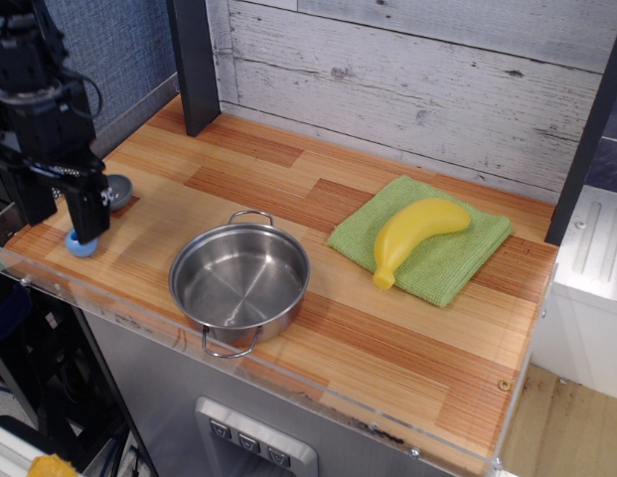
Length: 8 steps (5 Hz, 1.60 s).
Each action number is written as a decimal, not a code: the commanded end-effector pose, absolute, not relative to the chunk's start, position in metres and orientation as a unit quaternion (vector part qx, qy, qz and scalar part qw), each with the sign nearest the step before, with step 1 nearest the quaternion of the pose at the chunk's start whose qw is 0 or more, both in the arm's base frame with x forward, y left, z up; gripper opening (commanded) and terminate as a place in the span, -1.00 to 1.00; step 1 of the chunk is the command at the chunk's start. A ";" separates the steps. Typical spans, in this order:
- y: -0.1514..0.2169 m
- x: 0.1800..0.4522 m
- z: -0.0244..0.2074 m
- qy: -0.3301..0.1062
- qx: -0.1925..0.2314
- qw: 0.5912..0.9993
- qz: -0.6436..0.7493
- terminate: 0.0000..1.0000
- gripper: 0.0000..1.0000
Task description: Put the ice cream scoop to the right of the pot.
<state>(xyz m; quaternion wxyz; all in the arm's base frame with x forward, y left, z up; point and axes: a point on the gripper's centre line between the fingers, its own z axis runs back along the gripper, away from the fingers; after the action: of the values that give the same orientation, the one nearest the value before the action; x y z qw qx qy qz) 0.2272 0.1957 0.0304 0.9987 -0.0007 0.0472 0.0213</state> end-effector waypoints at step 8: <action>0.095 0.249 0.152 -0.032 0.060 0.997 -0.032 -1.00 -1.00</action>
<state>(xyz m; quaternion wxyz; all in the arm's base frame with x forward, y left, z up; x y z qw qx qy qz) 0.2525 0.0852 0.1399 0.9971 0.0488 -0.0146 -0.0559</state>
